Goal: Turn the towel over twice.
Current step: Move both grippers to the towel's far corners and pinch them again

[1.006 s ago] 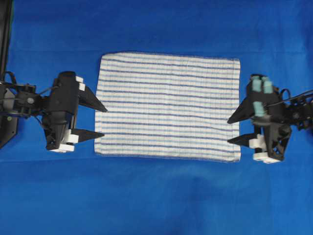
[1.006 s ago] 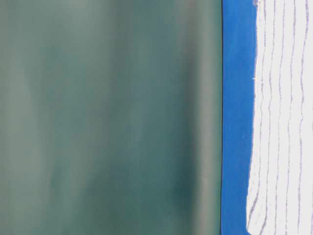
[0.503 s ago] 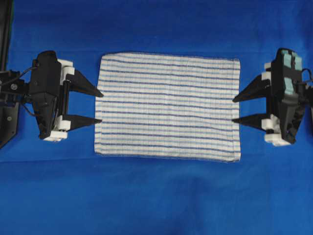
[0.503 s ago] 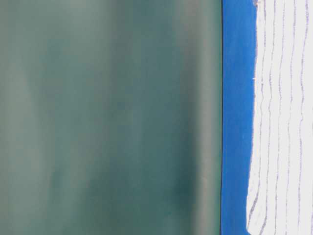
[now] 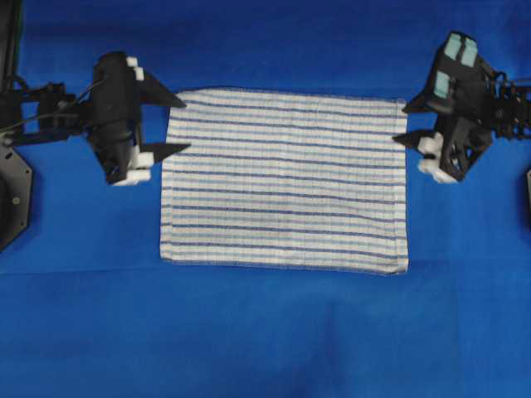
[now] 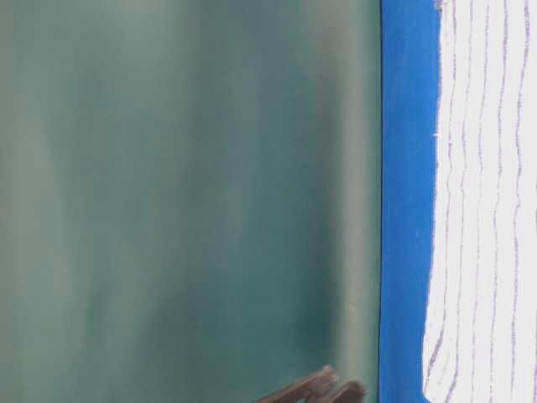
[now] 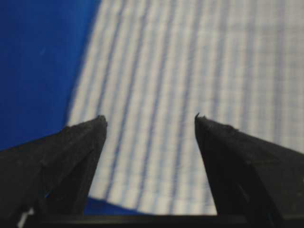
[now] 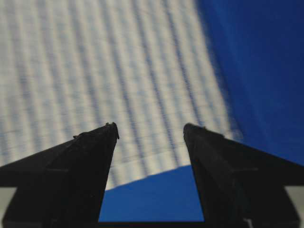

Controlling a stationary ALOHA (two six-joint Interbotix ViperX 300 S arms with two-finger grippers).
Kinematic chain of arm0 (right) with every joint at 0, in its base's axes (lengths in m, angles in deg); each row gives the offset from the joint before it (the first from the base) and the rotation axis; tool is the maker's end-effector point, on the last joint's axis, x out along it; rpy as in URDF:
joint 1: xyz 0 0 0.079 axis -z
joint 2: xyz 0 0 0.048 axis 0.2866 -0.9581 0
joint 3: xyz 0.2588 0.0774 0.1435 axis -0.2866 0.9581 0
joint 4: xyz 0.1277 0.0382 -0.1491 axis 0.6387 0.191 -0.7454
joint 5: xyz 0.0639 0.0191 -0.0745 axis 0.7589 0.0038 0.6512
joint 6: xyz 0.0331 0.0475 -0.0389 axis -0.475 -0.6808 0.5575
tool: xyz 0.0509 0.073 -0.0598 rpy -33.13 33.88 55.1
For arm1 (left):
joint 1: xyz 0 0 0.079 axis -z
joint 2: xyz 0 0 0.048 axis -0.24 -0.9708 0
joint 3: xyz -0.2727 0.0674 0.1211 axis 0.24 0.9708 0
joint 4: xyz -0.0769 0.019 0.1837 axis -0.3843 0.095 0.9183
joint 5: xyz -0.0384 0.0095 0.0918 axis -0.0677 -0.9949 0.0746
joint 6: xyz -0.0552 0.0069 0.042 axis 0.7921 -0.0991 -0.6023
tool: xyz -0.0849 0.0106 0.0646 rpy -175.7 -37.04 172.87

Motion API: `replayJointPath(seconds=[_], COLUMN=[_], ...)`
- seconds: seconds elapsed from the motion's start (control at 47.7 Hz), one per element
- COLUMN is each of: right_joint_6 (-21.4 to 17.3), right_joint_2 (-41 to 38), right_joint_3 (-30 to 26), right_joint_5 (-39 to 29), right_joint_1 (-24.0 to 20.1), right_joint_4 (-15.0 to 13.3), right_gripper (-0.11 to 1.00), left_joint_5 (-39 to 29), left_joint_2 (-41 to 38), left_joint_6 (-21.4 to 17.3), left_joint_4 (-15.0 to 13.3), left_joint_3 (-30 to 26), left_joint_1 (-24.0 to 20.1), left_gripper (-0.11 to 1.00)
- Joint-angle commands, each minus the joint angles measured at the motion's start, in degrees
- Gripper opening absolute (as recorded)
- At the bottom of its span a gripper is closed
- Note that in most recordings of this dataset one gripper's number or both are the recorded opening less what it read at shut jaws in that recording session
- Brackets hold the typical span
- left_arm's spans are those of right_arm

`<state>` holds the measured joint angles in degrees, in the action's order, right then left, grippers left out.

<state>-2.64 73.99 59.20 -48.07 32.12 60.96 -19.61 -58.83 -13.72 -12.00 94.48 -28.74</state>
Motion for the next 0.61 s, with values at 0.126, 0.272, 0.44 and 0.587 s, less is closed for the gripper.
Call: replayJointPath(seconds=[0.126,0.272,0.44,0.587], right_joint_6=[0.1,0.2,0.6,0.7], right_joint_2=[-5.8,-10.1,-15.4,-20.0], right_joint_3=[0.7,1.4,1.4,1.1], right_joint_5=[6.3,11.7,16.6,19.2], right_joint_1=[6.4,11.0,14.9,16.1], right_joint_4=[-2.5,-3.9,-4.9,-5.5], right_gripper=[0.62,0.62,0.62,0.62], left_joint_5=[5.2,8.6,11.6,12.5], left_joint_2=[-8.1,-12.9,-17.1,-19.4], left_joint_6=[-0.4,-0.4,-0.4,-0.4], left_joint_4=[-0.1,0.0,-0.1,0.0], left_joint_3=[-0.8,-0.7,-0.9,-1.0], left_joint_1=[-5.2,-8.3,-10.6,-11.5], left_gripper=[0.69,0.69,0.69,0.69])
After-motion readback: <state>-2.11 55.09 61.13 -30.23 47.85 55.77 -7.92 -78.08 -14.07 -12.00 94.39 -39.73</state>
